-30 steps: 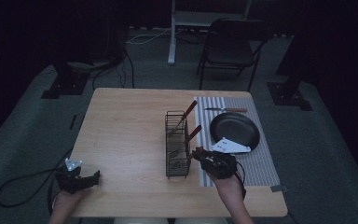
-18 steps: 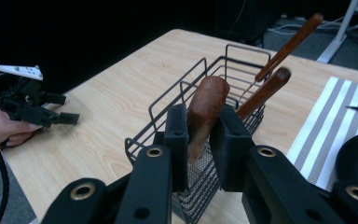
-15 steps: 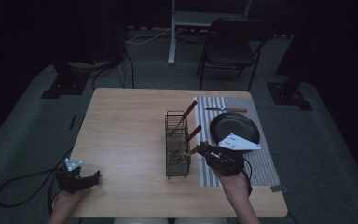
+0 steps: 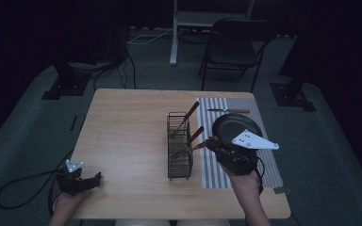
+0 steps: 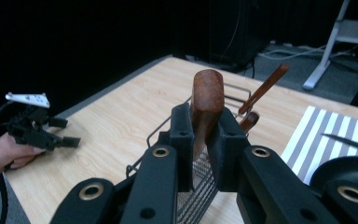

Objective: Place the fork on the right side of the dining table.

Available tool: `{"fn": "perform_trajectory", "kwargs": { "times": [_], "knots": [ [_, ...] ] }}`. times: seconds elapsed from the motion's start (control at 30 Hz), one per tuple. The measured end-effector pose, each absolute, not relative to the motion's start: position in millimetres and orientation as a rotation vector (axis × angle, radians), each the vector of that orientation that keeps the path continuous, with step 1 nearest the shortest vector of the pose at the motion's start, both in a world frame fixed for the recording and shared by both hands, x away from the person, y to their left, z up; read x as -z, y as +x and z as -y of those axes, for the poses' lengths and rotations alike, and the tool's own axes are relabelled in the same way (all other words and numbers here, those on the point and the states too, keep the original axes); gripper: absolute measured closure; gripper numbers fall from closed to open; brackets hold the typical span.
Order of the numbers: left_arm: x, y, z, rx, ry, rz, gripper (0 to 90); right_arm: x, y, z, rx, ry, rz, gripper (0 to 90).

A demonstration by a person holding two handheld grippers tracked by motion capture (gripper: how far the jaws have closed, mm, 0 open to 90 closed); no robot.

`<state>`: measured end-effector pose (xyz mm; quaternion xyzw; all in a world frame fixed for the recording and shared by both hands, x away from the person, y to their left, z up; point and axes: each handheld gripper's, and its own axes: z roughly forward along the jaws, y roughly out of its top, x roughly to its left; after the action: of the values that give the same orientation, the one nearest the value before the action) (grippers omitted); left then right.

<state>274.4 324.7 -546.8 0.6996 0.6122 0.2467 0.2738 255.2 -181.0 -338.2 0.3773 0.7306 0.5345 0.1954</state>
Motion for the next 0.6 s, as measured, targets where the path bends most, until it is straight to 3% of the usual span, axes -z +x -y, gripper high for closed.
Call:
{"fn": "perform_trajectory", "kwargs": {
  "times": [0.6],
  "knots": [
    [546.8, 274.4, -324.7, -0.664, 1.882, -1.647, 0.7, 314.3, 241.6, 221.7, -1.485, 1.086, -1.912, 81.4]
  ]
}}
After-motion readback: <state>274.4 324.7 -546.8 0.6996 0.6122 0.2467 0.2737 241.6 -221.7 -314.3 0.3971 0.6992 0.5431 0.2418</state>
